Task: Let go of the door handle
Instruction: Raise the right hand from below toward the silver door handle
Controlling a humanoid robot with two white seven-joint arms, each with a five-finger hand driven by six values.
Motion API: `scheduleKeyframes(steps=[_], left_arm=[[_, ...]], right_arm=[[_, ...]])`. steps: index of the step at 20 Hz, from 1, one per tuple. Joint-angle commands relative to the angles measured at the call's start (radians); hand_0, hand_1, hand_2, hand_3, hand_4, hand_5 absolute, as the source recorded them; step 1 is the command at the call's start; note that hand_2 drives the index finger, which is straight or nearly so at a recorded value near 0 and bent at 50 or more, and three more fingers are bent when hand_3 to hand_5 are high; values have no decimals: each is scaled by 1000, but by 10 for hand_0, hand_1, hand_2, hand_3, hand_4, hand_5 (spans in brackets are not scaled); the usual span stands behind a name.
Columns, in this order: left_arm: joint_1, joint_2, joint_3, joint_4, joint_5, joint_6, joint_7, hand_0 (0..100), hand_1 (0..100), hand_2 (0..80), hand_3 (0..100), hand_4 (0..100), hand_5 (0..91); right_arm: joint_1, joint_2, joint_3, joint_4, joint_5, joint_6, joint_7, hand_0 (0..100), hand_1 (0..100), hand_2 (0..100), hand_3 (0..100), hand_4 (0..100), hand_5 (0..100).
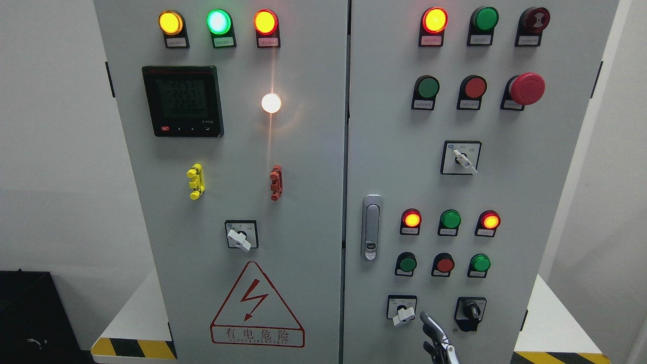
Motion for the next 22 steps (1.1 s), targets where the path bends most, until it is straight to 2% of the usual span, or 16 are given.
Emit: scheduleKeyframes(steps=[1, 8, 15, 16, 19, 20, 22], left_arm=[[17, 0, 0, 0, 1, 0, 0, 120, 556, 0, 0, 0, 0], [17, 0, 0, 1, 1, 0, 0, 120, 556, 0, 0, 0, 0], [17, 0, 0, 0, 1, 0, 0, 120, 556, 0, 0, 0, 0], [17, 0, 0, 0, -1, 0, 0, 120, 556, 0, 0, 0, 0], [17, 0, 0, 0, -1, 0, 0, 120, 556, 0, 0, 0, 0], [17, 0, 0, 0, -1, 0, 0, 120, 556, 0, 0, 0, 0], [17, 0, 0, 0, 1, 0, 0, 120, 556, 0, 0, 0, 0]], right_arm=[[-1, 0, 22, -1, 0, 1, 0, 394, 0, 0, 102, 139, 147], [0, 0, 22, -1, 0, 7, 0, 392, 0, 0, 113, 154, 163], [-1, 0, 24, -1, 4, 9, -1, 368, 26, 0, 208, 339, 337], [-3, 0, 24, -1, 7, 9, 0, 368, 61, 0, 251, 419, 406], [-10, 2, 22, -1, 43, 9, 0, 411, 198, 0, 586, 718, 784], [-21, 3, 18, -1, 81, 9, 0, 449, 233, 0, 670, 777, 851], [-26, 3, 15, -1, 168, 9, 2, 481, 301, 0, 797, 882, 925]])
